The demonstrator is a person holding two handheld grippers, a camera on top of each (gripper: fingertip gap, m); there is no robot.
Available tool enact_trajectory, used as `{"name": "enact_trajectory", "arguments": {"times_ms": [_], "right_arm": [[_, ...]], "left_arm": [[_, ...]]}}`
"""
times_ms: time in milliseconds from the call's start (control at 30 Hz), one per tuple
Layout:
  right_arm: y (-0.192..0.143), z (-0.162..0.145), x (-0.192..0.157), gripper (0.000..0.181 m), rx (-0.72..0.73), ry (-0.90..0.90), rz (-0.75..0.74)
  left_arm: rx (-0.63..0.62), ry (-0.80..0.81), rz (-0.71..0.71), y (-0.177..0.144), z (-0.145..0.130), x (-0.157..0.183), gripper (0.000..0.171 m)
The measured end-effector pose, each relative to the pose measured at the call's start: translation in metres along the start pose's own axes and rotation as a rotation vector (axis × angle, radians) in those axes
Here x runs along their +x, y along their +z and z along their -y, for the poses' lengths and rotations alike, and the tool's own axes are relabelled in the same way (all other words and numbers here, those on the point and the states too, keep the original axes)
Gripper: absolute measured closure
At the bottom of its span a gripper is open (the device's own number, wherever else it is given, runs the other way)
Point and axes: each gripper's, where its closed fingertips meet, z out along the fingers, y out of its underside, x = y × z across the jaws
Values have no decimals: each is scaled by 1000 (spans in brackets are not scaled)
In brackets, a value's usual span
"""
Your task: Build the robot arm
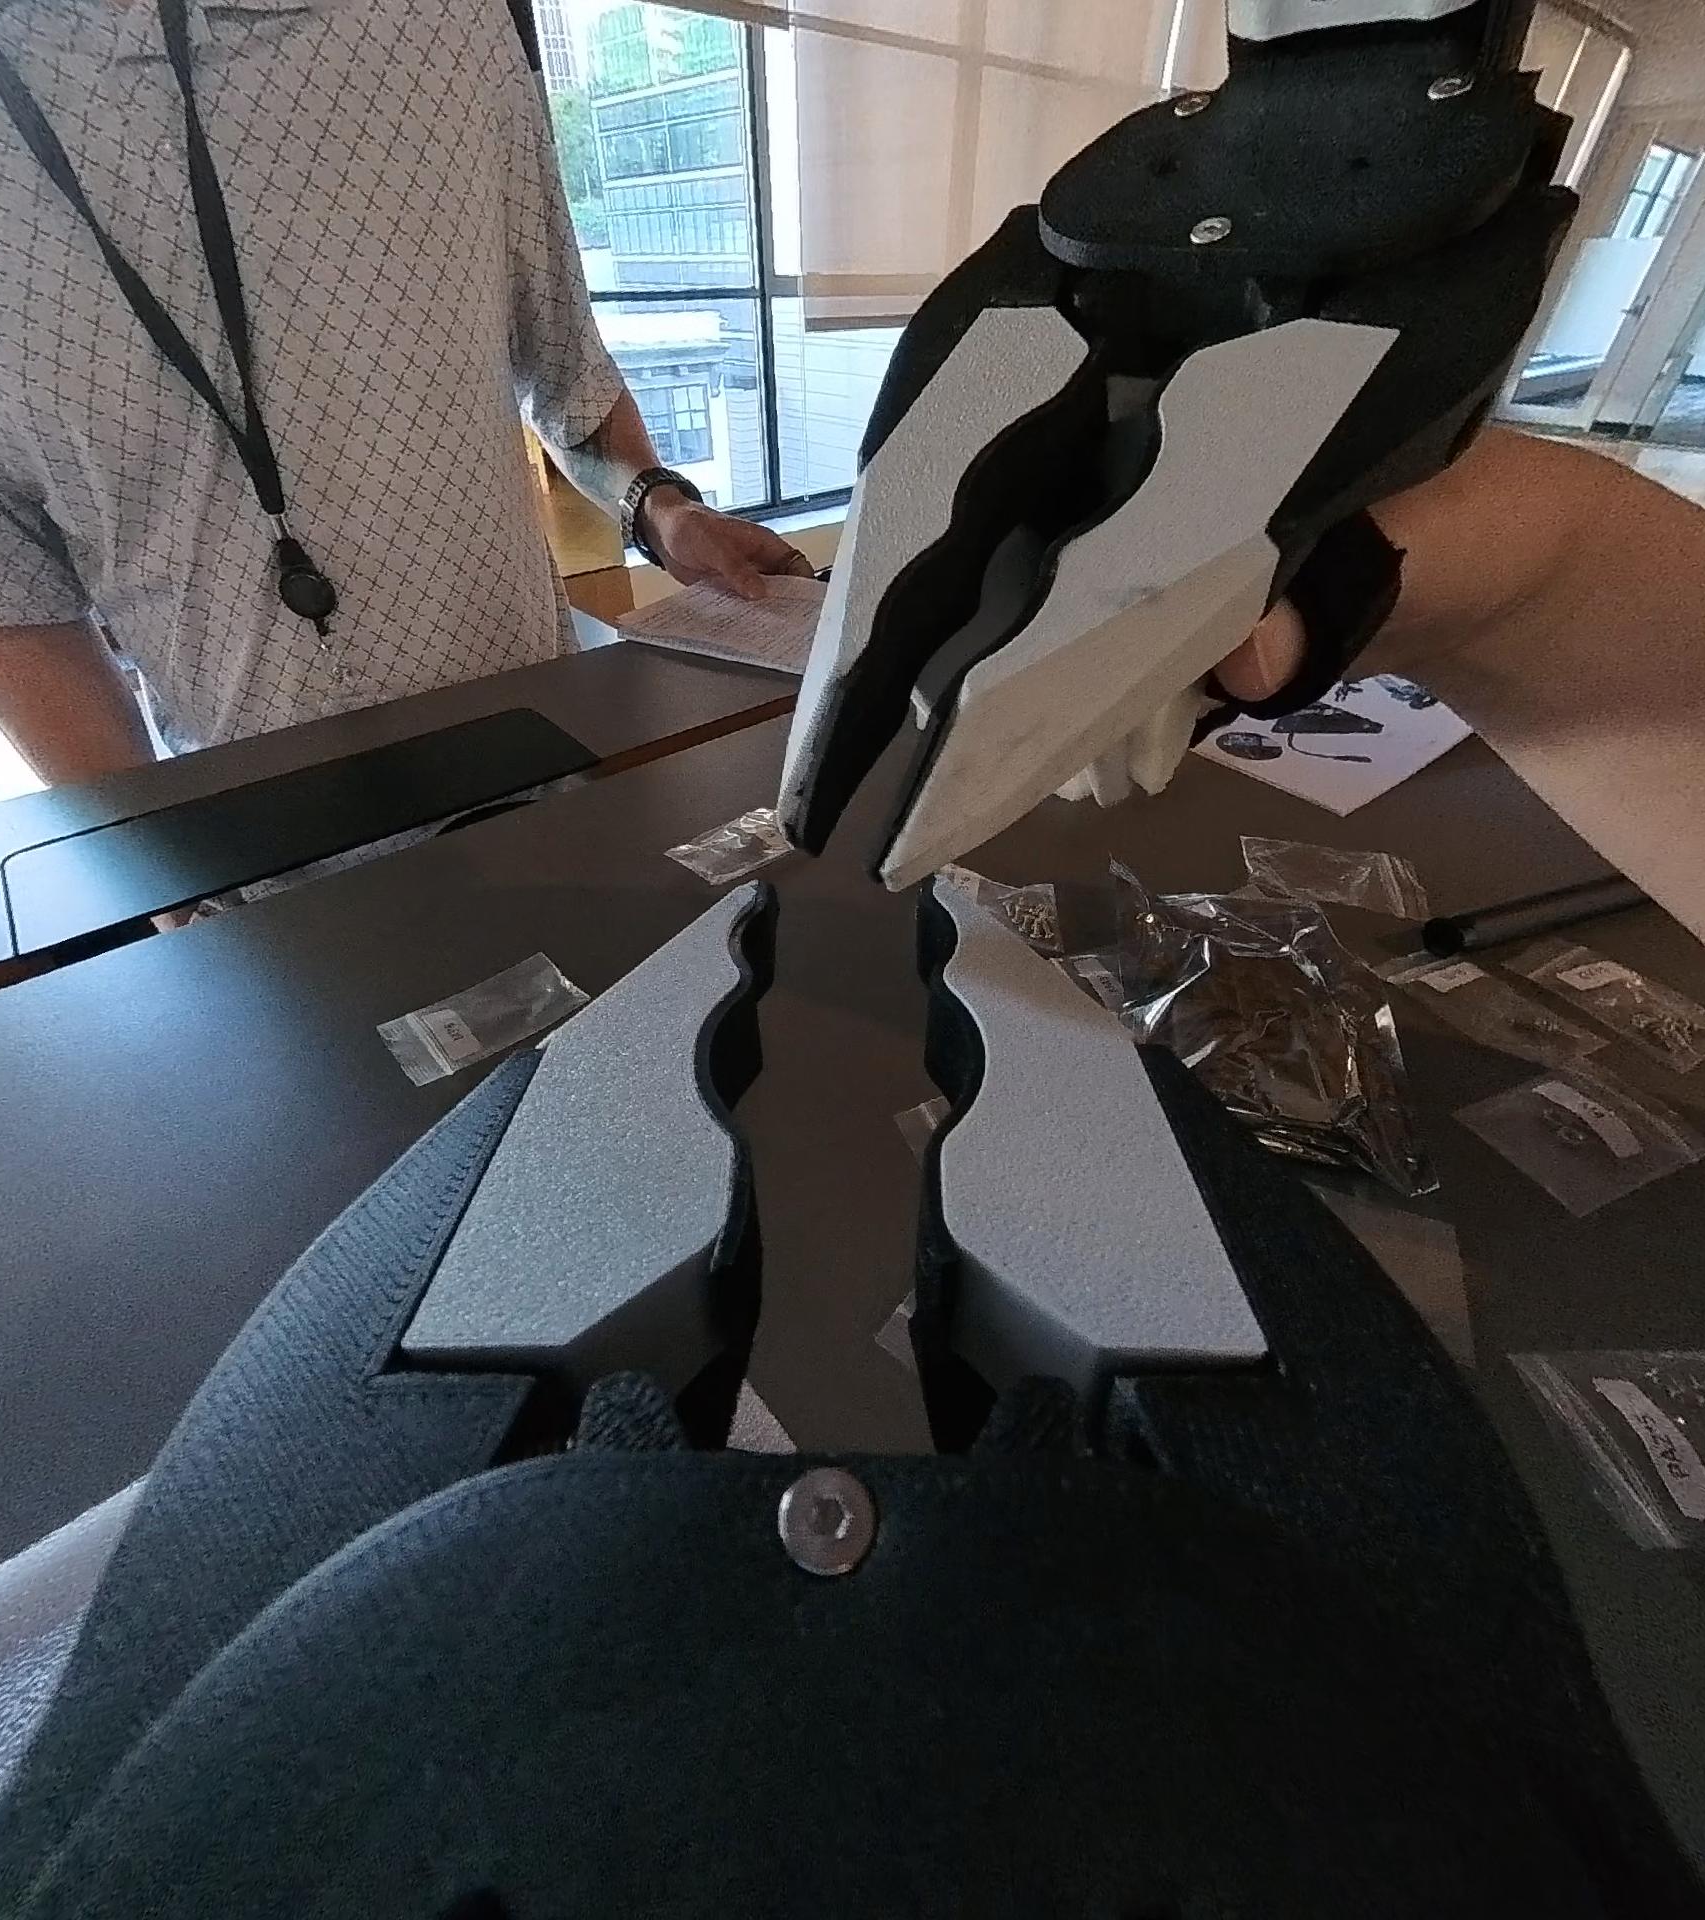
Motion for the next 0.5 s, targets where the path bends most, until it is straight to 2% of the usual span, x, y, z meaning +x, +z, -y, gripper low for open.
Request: {"name": "enact_trajectory", "arguments": {"times_ms": [233, 500], "right_arm": [[0, 2, -1, 167, 23, -1, -16], [-9, 10, -2, 163, 152, 28, -25]], "left_arm": [[4, -5, 4, -2, 0, -2, 146], [11, -3, -4, -3, 1, -2, 146]]}}
